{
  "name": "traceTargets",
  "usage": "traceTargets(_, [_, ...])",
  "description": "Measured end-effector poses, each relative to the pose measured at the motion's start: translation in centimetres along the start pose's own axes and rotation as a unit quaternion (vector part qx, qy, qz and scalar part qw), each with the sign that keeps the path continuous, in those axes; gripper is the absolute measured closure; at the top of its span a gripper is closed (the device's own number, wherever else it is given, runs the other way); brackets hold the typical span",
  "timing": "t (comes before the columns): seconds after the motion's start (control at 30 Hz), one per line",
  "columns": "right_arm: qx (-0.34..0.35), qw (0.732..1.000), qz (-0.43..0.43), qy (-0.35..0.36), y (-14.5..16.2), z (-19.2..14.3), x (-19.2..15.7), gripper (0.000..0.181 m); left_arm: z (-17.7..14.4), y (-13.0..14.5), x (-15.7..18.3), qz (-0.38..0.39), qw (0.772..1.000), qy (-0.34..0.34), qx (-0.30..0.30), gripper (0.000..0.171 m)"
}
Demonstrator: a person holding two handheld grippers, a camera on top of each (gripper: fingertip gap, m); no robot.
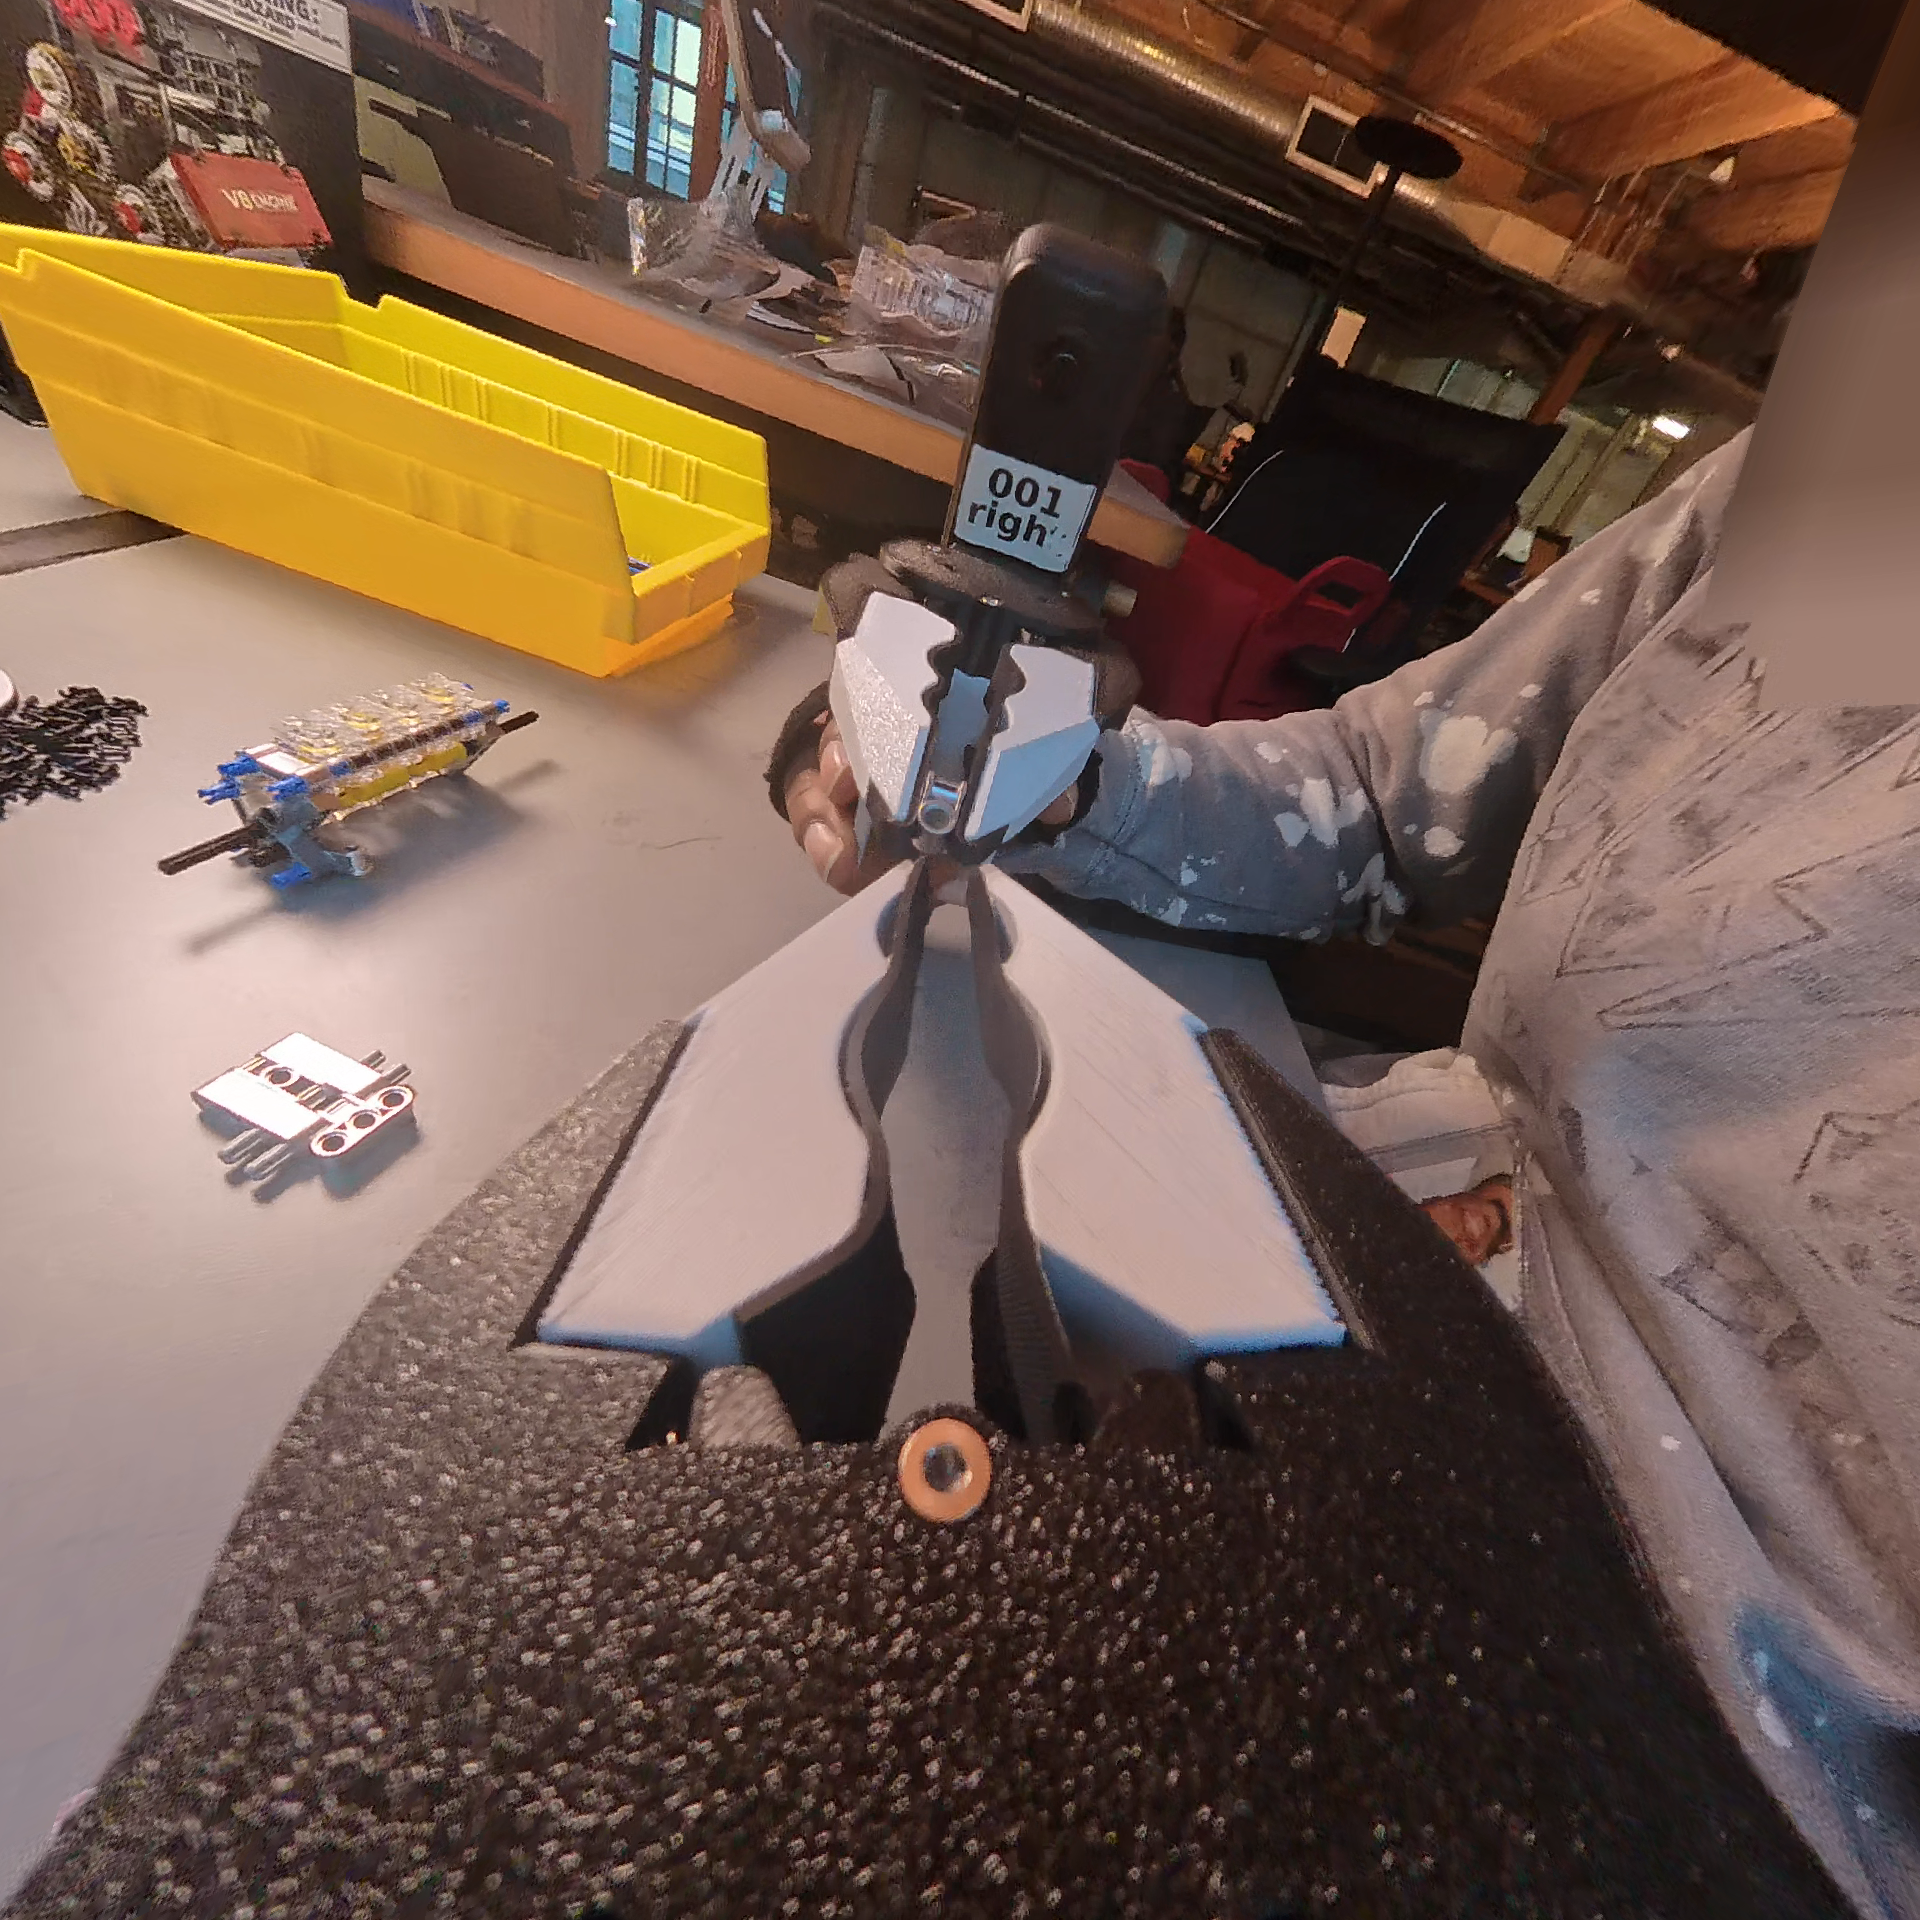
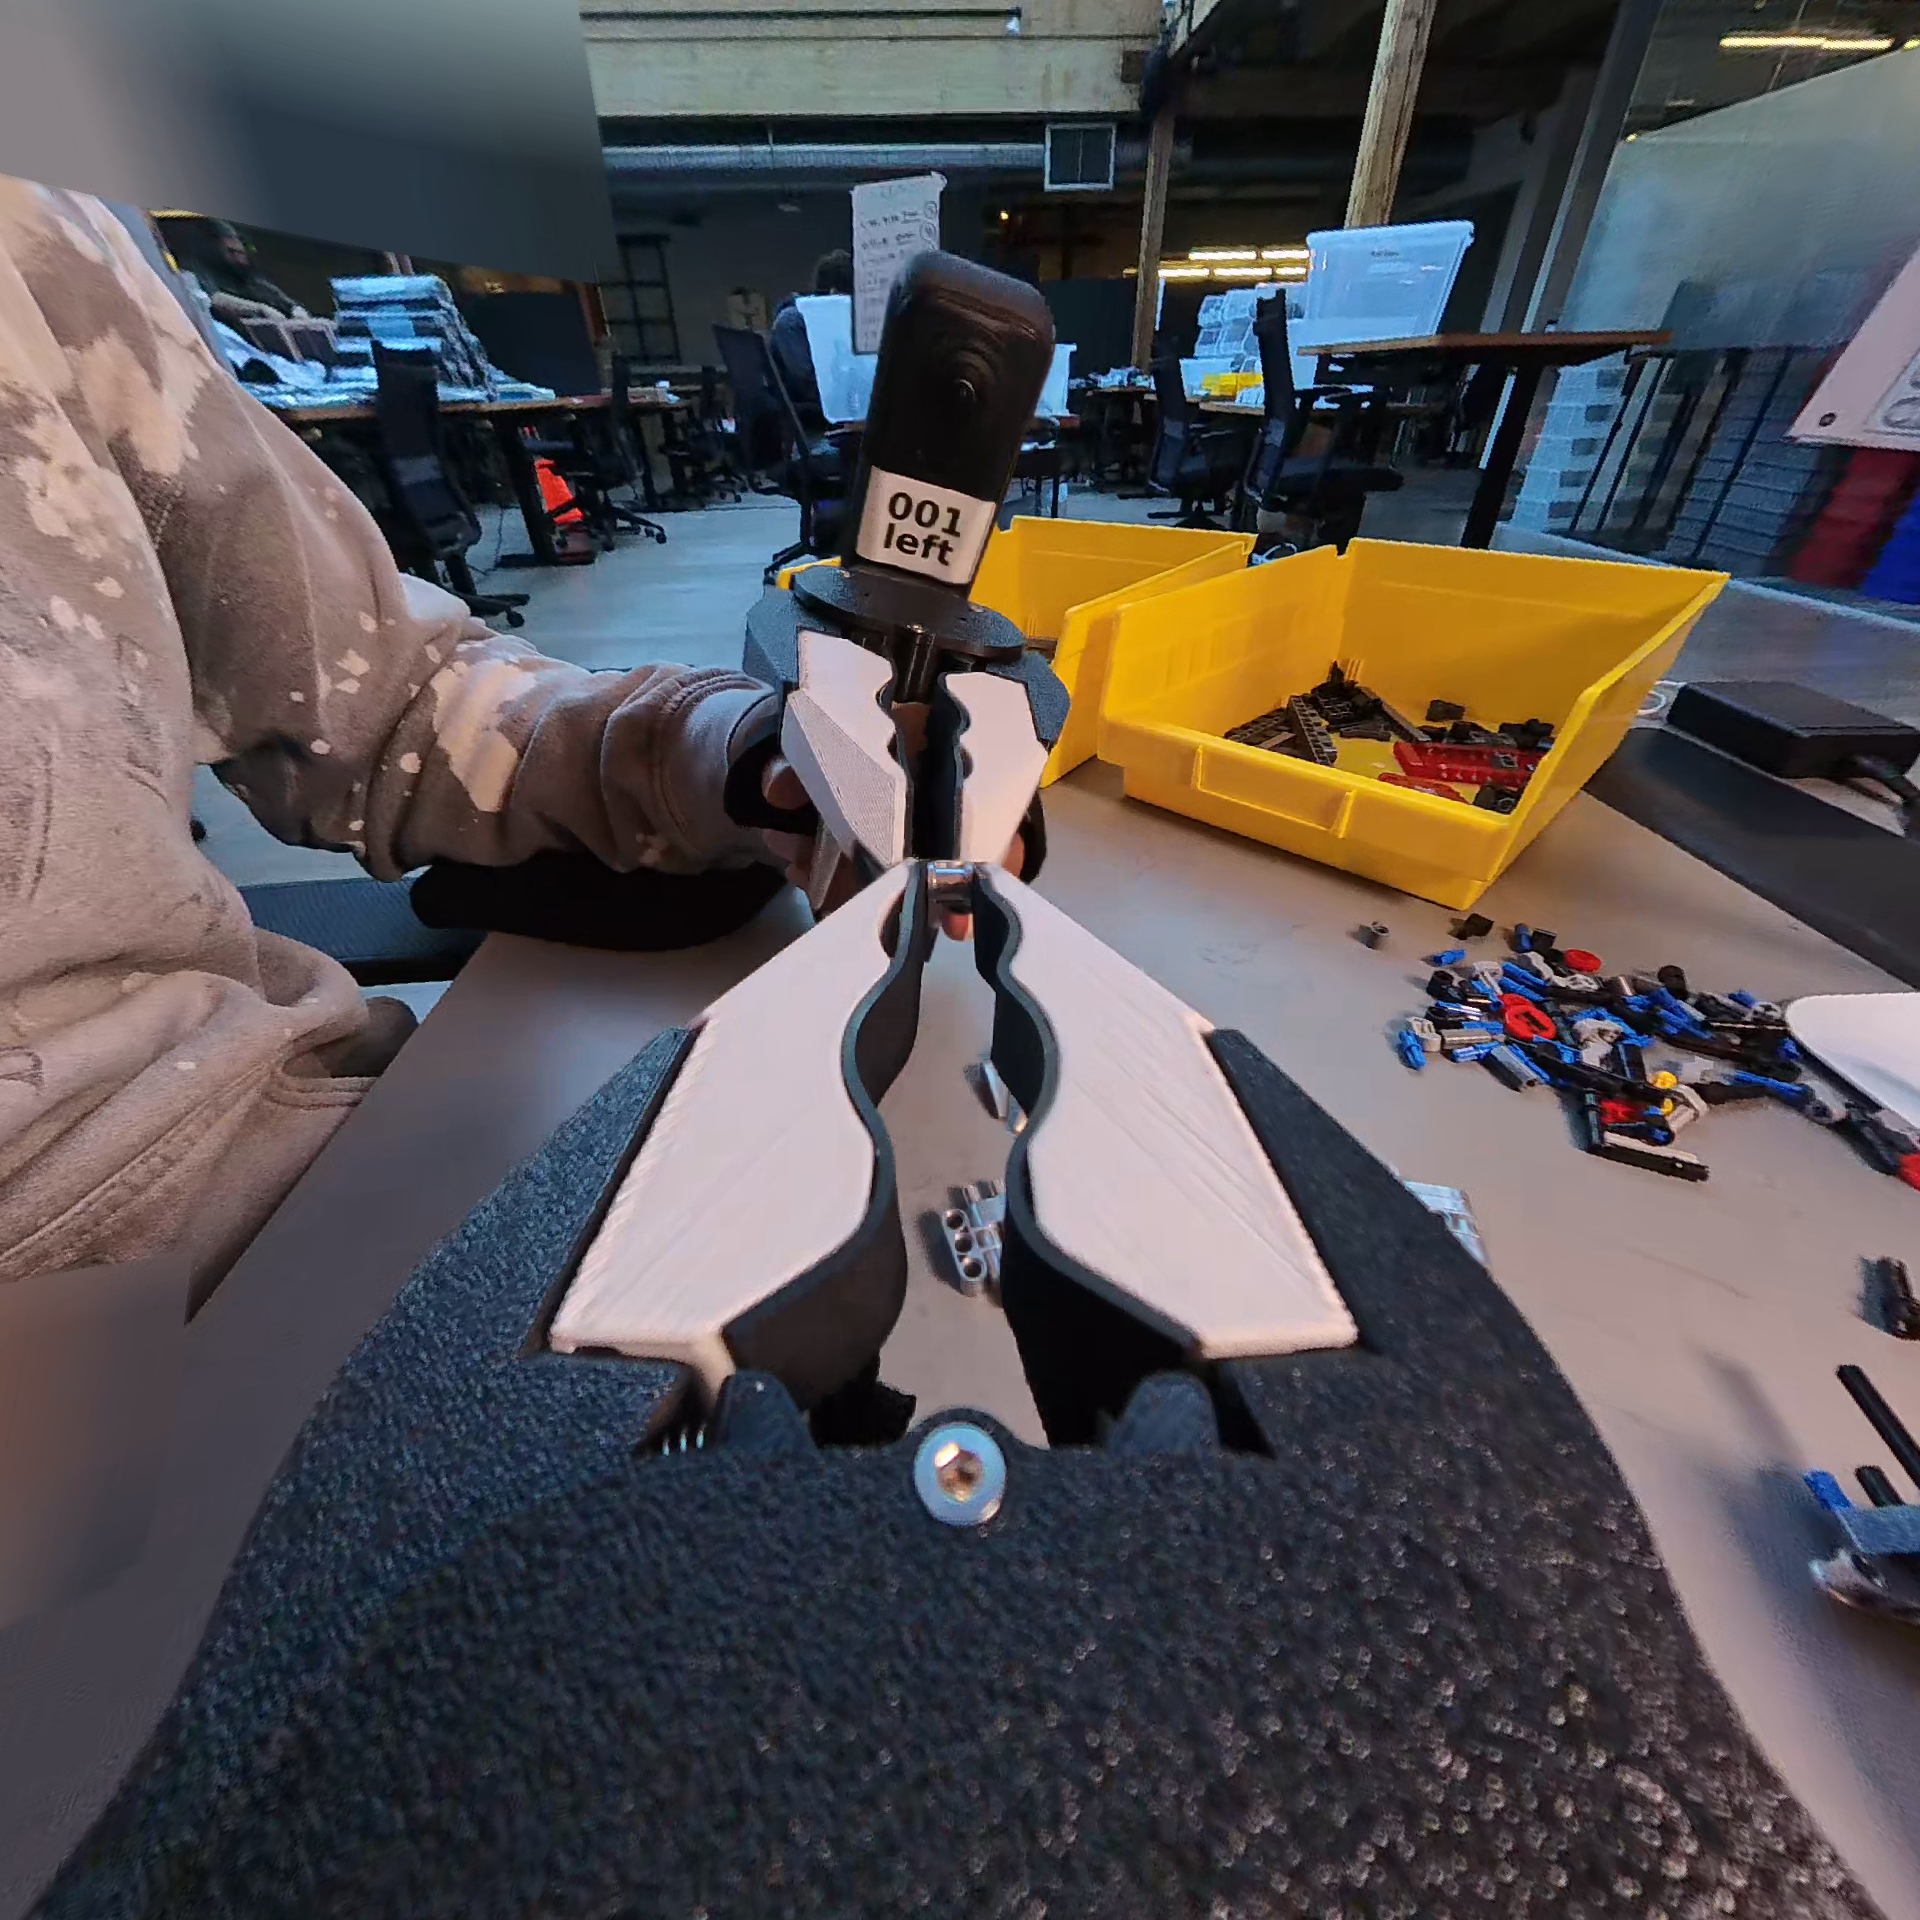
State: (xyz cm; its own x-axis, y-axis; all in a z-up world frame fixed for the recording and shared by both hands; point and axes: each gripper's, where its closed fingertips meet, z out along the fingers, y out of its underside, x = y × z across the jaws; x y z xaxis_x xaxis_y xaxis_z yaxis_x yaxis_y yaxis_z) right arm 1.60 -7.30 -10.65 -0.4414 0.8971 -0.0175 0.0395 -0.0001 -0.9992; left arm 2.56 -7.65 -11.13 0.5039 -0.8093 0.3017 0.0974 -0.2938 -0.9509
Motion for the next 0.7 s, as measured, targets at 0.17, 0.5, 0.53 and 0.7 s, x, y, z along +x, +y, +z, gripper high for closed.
traceTargets(0.17, [-0.011,0.999,-0.032,0.023,0.2,-0.1,0.5,0.174,-0.6,-0.8,-1.0,-0.109,0.993,0.022,0.041,0.160])
traceTargets(0.5, [-0.036,0.987,-0.138,0.070,0.2,0.3,0.4,0.174,0.1,-0.8,-0.4,-0.270,0.955,0.110,0.063,0.156])
traceTargets(0.53, [-0.040,0.986,-0.145,0.072,0.4,0.4,0.4,0.174,0.1,-0.7,-0.5,-0.280,0.951,0.112,0.066,0.159])
traceTargets(0.7, [-0.063,0.980,-0.172,0.082,1.0,0.5,0.5,0.174,0.1,-0.2,-0.9,-0.301,0.946,0.108,0.057,0.161])
